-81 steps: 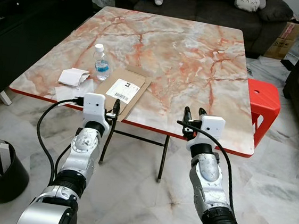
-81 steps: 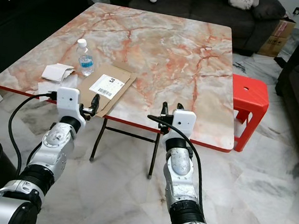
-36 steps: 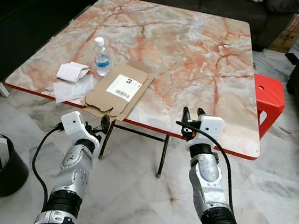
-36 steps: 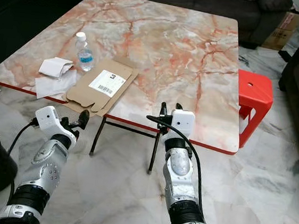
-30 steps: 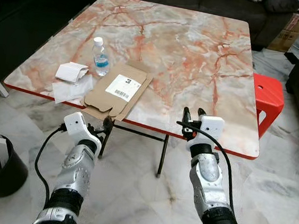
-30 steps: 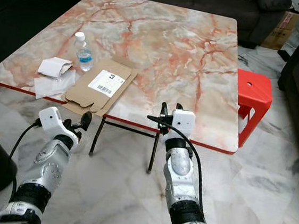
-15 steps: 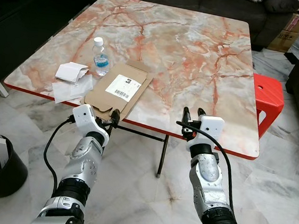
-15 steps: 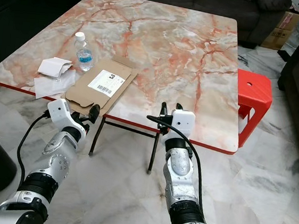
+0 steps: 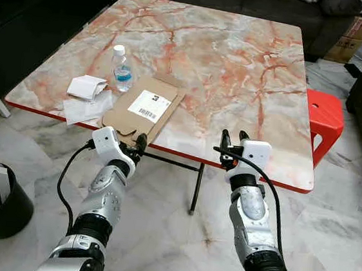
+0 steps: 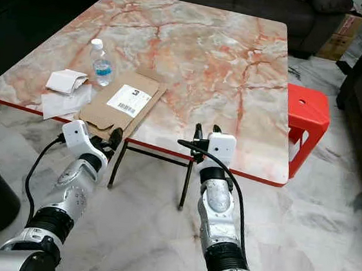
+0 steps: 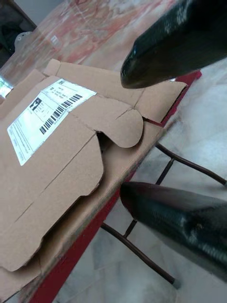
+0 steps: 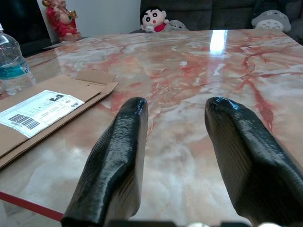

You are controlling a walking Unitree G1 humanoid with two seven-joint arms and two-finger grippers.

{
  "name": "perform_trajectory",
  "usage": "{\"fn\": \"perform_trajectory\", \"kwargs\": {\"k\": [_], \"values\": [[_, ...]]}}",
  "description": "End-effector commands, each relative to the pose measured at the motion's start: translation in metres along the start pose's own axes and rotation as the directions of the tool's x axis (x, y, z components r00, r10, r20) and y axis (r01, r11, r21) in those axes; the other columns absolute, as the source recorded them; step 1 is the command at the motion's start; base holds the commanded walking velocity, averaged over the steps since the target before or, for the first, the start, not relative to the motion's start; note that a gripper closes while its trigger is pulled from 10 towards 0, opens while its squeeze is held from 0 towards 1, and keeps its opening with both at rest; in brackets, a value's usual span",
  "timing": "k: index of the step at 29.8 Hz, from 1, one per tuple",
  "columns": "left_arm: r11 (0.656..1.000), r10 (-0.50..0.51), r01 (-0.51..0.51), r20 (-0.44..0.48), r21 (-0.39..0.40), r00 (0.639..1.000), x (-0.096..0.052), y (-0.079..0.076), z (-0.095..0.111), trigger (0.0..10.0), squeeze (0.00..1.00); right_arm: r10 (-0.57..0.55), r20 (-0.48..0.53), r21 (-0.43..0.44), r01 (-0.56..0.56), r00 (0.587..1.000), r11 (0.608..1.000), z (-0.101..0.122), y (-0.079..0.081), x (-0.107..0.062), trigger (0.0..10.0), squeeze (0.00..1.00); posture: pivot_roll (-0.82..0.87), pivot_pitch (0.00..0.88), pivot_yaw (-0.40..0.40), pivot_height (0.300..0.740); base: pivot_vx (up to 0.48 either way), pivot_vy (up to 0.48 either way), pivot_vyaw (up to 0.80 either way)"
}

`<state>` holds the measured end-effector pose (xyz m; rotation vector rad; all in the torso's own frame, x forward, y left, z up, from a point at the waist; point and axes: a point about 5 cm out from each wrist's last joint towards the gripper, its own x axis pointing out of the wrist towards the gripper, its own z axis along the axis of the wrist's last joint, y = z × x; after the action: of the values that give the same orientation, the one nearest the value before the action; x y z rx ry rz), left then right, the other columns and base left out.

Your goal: Picking trash to rubbish bin

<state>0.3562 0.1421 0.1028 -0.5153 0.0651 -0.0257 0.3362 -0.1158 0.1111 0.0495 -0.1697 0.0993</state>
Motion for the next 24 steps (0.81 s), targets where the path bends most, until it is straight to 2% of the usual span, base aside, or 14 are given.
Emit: {"fn": "perform_trajectory", "kwargs": {"k": [1,24], "values": [[1.0,-0.002,0.002,0.002,0.004,1.0,0.0012,-0.0017,-0.0003,0.0,0.0,0.004,-0.002,0.005,-0.004,1.0,1.0,0.0002,0.001,0.0009,10.0,0.0,0.13,0.128,-0.026,0.74,0.0,0.0,0.0],[1.0,-0.027,0.027,0.0,0.014,1.0,0.002,-0.007,-0.0023,0.0,0.0,0.008,-0.005,0.009,-0.008,1.0,1.0,-0.0005,0.0029,0.0007,10.0,0.0,0.13,0.128,-0.023,0.74,0.0,0.0,0.0]]}}
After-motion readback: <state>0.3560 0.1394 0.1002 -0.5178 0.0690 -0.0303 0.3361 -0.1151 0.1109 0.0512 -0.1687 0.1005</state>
